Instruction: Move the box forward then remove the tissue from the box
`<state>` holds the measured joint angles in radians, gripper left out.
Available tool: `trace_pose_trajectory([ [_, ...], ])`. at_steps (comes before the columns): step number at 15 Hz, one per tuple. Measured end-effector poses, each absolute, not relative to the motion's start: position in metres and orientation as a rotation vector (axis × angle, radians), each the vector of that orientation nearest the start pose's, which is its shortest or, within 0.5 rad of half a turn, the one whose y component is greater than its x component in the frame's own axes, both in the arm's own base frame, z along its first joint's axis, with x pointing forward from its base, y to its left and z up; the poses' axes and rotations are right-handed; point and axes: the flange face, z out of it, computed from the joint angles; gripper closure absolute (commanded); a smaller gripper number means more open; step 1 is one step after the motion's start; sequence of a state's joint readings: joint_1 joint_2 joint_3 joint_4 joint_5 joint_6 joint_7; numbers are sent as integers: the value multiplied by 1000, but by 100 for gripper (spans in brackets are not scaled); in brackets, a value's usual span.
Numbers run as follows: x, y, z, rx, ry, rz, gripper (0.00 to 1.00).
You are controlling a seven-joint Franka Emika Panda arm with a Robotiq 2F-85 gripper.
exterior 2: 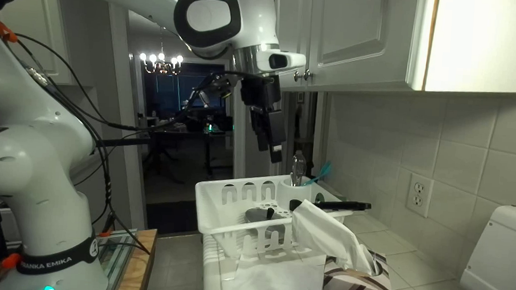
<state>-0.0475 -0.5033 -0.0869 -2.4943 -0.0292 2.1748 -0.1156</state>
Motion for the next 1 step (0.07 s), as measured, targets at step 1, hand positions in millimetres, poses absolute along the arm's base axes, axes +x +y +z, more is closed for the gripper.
trace_pose_trajectory([
  [1,406,-58,478,-3134,-4,-288,0],
])
